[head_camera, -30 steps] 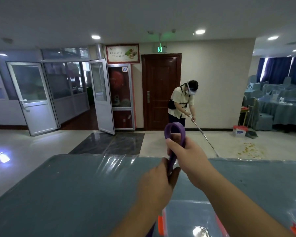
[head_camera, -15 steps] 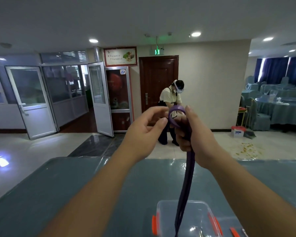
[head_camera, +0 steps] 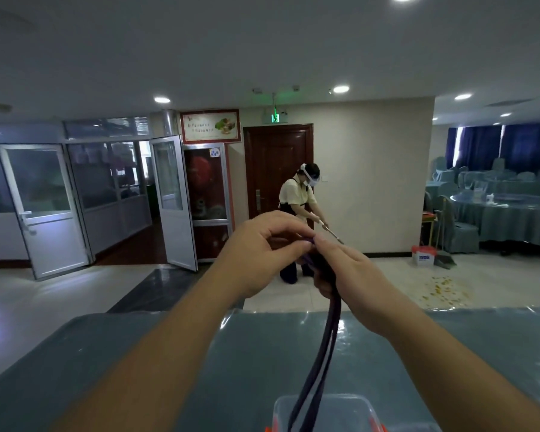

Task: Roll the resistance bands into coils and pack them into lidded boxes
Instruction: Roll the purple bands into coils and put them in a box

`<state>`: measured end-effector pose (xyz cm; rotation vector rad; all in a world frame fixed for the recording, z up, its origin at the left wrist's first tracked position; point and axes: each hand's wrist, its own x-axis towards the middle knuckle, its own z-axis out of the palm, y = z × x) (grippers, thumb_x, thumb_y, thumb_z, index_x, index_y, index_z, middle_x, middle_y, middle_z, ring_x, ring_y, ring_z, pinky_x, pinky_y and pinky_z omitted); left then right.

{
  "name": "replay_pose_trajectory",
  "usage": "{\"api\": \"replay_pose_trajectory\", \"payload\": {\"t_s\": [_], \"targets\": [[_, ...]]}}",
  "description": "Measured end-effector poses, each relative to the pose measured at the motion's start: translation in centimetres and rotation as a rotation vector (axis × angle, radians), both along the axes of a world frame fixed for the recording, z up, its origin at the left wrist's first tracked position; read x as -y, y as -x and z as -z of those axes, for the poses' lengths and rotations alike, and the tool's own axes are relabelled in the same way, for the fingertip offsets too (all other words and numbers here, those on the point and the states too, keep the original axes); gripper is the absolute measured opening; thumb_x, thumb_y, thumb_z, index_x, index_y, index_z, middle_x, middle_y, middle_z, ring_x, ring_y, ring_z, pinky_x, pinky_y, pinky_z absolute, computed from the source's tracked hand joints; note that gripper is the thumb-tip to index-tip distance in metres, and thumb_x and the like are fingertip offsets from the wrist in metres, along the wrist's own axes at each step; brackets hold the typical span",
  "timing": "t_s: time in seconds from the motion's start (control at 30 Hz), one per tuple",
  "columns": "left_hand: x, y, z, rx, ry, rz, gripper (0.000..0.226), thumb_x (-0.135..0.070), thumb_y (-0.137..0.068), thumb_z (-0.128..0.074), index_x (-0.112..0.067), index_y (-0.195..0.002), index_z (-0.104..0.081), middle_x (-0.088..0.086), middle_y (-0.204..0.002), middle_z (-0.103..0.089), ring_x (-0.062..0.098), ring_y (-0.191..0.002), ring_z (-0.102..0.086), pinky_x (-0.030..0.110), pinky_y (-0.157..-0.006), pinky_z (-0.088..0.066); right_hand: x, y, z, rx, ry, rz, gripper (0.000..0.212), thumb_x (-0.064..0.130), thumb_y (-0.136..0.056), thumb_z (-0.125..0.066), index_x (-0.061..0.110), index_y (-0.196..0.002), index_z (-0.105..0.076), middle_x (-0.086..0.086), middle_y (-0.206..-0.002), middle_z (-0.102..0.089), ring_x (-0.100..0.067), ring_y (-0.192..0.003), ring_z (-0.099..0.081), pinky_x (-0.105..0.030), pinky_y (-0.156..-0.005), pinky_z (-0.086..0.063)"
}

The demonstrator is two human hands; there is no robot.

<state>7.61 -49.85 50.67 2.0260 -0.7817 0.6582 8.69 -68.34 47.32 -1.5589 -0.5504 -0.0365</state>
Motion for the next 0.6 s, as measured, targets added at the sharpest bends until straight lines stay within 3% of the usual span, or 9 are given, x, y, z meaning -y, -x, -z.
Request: {"api": "replay_pose_trajectory", "payload": {"t_s": [0.07, 0.2, 0.37, 0.43, 0.5, 0.6], "targets": [[-0.1, 0.0, 0.0, -0.013, -0.091, 0.009, 0.03, -0.01, -0.096, -0.071, -0.029, -0.118, -0.077, -0.021, -0.115, -0.071, -0.001, -0.112, -0.066, 0.016, -0.095, -0.054, 0.6, -0.2, 0.1, -0.028, 0.0, -0.032, 0.045, 0.044, -0.109, -0.044, 0.012, -0.086, -0.065, -0.008, -0.074, -0.041, -0.017, -0.06, -0.031, -0.042, -0.063, -0.017], [0.0, -0.5, -0.3, 0.09, -0.363, -0.09, 0.039, -0.018, -0.095, -0.07, -0.041, -0.127, -0.07, -0.025, -0.118, -0.069, -0.003, -0.117, -0.059, 0.016, -0.098, -0.05, 1.6, -0.2, 0.2, -0.123, -0.001, -0.052, 0.049, 0.046, -0.108, -0.043, 0.014, -0.073, -0.056, -0.002, -0.063, -0.039, -0.018, -0.055, -0.028, -0.035, -0.057, -0.019], [0.4, -1.1, -0.9, 0.245, -0.429, -0.105, 0.028, -0.021, -0.093, -0.076, -0.035, -0.118, -0.077, -0.023, -0.112, -0.072, -0.001, -0.115, -0.058, 0.022, -0.102, -0.047, 2.4, -0.3, 0.3, -0.038, 0.012, -0.037, 0.044, 0.038, -0.108, -0.047, 0.025, -0.072, -0.068, -0.003, -0.067, -0.042, -0.017, -0.056, -0.033, -0.036, -0.056, -0.021], [0.6, -1.4, -1.2, 0.254, -0.424, -0.128, 0.024, -0.022, -0.093, -0.077, -0.035, -0.113, -0.078, -0.025, -0.107, -0.071, -0.003, -0.111, -0.058, 0.017, -0.097, -0.046, 2.7, 0.0, 0.1, 0.034, 0.062, 0.006, 0.029, 0.033, -0.106, -0.053, 0.023, -0.086, -0.071, -0.004, -0.069, -0.05, -0.02, -0.06, -0.042, -0.034, -0.056, -0.034], [0.7, -1.7, -1.5, 0.246, -0.429, -0.175, 0.024, -0.024, -0.094, -0.075, -0.04, -0.112, -0.078, -0.028, -0.102, -0.067, -0.006, -0.106, -0.057, 0.011, -0.089, -0.043, 3.0, 0.3, -0.1, 0.107, 0.152, 0.067, 0.019, 0.031, -0.104, -0.058, 0.02, -0.099, -0.073, -0.006, -0.072, -0.061, -0.025, -0.065, -0.056, -0.036, -0.066, -0.053], [1.0, -1.9, -1.5, 0.278, -0.429, -0.218, 0.025, -0.024, -0.094, -0.074, -0.04, -0.114, -0.077, -0.03, -0.1, -0.064, -0.006, -0.101, -0.058, 0.009, -0.083, -0.043, 3.5, 0.4, -0.3, 0.149, 0.187, 0.109, 0.02, 0.032, -0.103, -0.059, 0.02, -0.104, -0.075, -0.009, -0.079, -0.072, -0.03, -0.077, -0.071, -0.038, -0.082, -0.062]]}}
